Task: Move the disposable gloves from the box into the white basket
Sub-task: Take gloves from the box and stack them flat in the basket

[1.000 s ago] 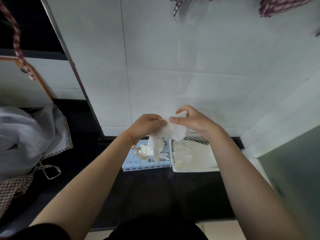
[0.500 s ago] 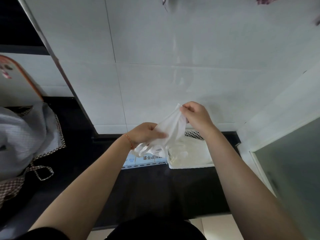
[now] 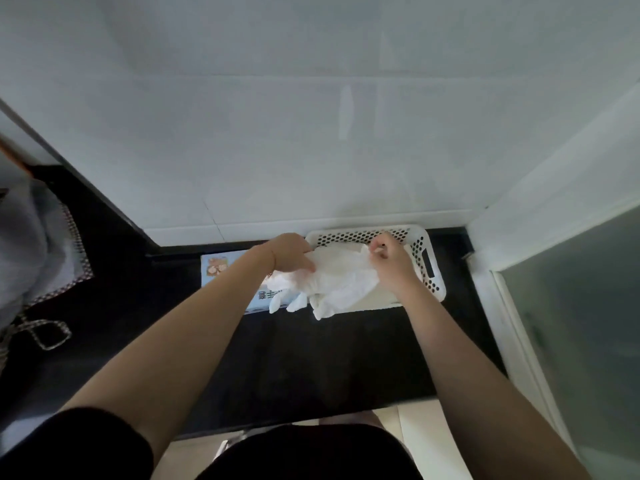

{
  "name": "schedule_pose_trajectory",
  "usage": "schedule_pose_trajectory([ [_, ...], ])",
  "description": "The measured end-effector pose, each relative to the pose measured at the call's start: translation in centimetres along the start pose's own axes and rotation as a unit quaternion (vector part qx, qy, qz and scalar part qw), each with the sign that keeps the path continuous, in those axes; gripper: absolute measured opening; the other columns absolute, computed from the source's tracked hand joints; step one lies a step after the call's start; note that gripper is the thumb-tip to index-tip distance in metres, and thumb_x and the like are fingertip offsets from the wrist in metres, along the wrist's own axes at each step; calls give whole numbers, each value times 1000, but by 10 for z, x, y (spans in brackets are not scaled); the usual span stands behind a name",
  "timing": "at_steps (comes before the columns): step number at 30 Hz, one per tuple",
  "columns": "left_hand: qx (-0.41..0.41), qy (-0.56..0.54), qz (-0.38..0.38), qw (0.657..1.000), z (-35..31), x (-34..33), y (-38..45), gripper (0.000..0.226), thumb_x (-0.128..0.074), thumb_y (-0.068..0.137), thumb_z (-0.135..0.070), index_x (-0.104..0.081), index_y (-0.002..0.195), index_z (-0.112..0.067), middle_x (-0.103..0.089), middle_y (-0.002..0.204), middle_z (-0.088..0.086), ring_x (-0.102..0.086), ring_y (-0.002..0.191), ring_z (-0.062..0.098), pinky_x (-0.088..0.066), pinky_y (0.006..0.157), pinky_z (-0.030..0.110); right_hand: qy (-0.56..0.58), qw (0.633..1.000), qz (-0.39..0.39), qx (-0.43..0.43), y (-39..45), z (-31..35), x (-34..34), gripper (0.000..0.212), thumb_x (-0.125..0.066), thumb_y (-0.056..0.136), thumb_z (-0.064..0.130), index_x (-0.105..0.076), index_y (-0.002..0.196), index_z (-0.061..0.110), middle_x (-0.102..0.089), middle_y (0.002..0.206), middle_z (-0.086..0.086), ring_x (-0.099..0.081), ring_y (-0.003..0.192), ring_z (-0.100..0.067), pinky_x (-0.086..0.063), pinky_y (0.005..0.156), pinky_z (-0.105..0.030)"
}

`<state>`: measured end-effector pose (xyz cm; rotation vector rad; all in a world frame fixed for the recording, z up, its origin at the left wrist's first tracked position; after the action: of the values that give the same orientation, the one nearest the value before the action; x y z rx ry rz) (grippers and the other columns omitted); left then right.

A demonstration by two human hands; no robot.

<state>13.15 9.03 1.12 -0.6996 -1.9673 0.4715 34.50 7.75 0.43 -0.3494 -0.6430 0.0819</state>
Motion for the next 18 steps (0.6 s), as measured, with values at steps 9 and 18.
schedule_pose_trajectory([
  [9, 22, 96, -60, 993, -43, -19, 69, 38, -58, 91, -29, -61, 127, -18, -57, 131, 3, -54, 119, 24, -48, 97, 36, -2, 999, 46, -23, 31, -56, 36, 21, -57, 95, 11, -73, 109, 13, -64, 113, 4, -57, 109, -12, -43, 85, -21],
  [18, -65, 150, -274, 948, -83, -65, 74, 29, -50, 94, -34, -59, 117, -18, -57, 119, 2, -51, 115, 26, -40, 91, 37, -195, 976, 92, 3, 59, -83, 48, 43, -56, 95, 9, -55, 137, 17, -53, 139, -3, -53, 123, -20, -38, 91, -22],
])
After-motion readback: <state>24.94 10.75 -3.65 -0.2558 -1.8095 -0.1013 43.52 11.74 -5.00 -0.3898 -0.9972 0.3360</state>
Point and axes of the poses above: each hand's wrist, its own y-axis towards the middle knuckle, its own x-axis out of the back of the hand, z = x × y, the point moved 4 cm from there along y, towards the middle knuckle
